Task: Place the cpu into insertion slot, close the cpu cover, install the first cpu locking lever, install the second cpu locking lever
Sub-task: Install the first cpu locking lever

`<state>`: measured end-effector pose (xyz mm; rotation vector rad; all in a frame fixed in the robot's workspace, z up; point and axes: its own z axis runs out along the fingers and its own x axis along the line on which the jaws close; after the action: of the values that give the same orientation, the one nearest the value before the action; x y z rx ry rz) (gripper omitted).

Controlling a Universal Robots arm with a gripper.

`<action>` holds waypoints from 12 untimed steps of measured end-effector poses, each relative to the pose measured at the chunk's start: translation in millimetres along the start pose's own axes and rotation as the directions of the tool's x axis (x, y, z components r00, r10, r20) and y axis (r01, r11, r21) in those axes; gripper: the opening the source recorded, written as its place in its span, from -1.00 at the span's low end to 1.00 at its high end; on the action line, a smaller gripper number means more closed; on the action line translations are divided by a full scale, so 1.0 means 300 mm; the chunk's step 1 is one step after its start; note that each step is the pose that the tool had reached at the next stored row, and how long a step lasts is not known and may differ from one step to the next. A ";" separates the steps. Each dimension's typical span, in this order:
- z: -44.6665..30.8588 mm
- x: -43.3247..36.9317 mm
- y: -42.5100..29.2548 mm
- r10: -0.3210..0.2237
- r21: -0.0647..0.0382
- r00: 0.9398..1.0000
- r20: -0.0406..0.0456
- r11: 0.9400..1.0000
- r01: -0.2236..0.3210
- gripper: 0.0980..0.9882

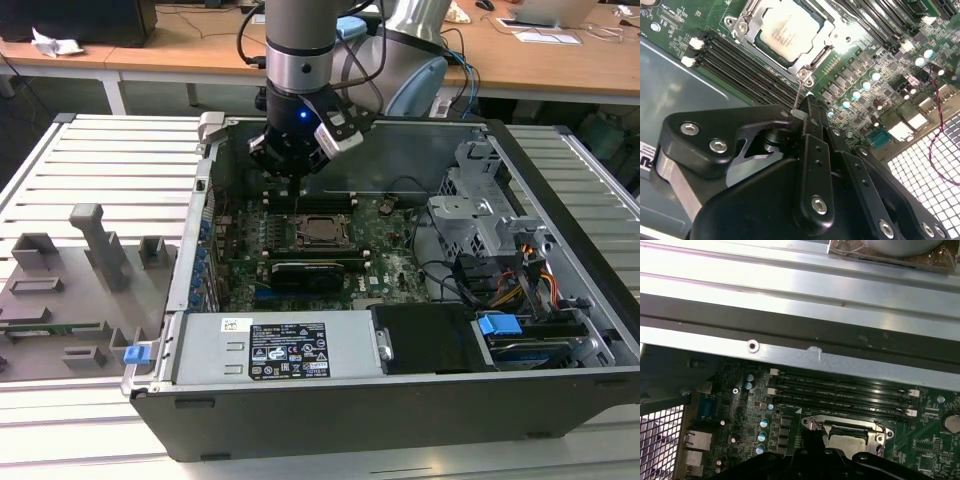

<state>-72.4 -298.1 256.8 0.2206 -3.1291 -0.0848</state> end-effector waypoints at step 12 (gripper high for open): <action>0.022 -0.050 -0.008 0.093 -0.042 0.996 0.008 0.995 -0.093 -0.98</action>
<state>-57.4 -298.1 250.0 0.0746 -3.1378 -0.1512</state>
